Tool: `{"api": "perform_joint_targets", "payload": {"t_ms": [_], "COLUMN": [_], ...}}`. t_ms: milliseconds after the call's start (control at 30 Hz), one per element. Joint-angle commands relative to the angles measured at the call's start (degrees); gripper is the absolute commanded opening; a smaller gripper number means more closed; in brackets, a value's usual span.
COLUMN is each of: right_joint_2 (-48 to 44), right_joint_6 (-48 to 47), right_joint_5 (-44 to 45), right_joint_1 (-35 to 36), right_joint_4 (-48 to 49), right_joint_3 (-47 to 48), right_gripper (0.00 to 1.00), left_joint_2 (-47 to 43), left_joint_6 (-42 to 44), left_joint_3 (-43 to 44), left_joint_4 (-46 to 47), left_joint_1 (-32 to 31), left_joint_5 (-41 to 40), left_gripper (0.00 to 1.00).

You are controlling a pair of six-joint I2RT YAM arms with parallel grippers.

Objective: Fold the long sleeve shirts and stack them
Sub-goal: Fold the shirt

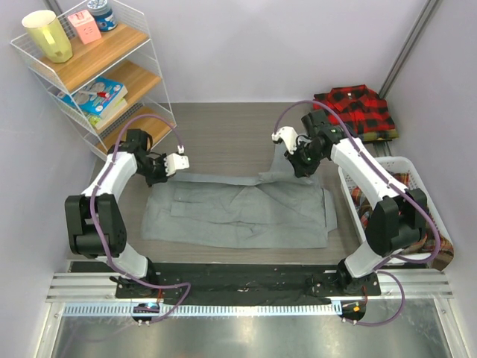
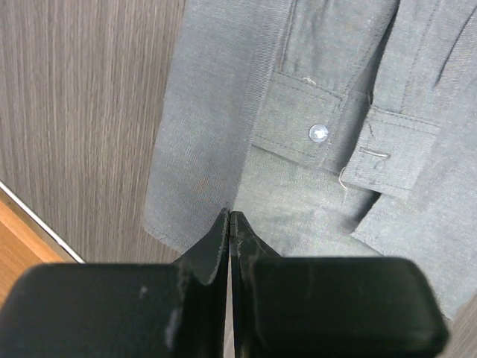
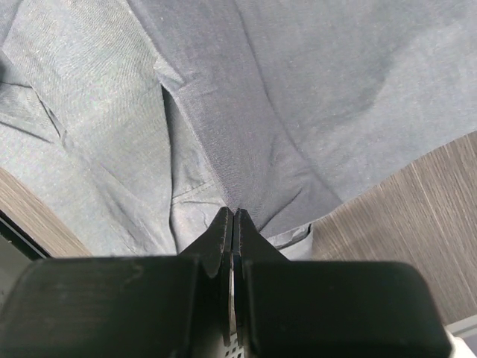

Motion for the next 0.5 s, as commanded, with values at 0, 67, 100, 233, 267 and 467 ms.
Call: {"api": "perform_joint_targets", "payload": {"t_ms": [0,67,100,233,267,467], "right_joint_2": [-2.34,-2.60,-2.69,-3.83,-4.18,-3.92], "right_joint_6": [-1.15,-1.50,-1.76,-2.29,-2.38,-2.73], "right_joint_5": [0.41,-0.11,-0.03,-0.46,-0.99,-2.92], "right_joint_1": [-0.33,-0.42,-0.42,-0.33,-0.33,0.37], "right_joint_4": [0.18,-0.52,-1.05,-1.49,-1.49,-1.23], "right_joint_3": [0.02,-0.41,-0.59,-2.44,-3.14,-8.67], "right_gripper": [0.01,0.01,0.01,0.01,0.01,0.01], "left_joint_2": [-1.84,-2.36,-2.54,-2.81,-2.89,-2.63], "left_joint_6": [-0.73,-0.56,-0.47,0.85,1.20,1.90], "left_joint_3": [2.80,3.50,3.59,2.98,2.63,-1.68], "left_joint_4": [-1.73,-3.14,-3.67,-6.66,-6.57,-5.43], "left_joint_1": [0.39,0.65,0.66,0.57,0.57,0.57], "left_joint_5": [1.51,1.95,2.21,2.39,2.13,1.78], "left_gripper": [0.00,0.00,0.00,0.00,0.00,0.01]}}
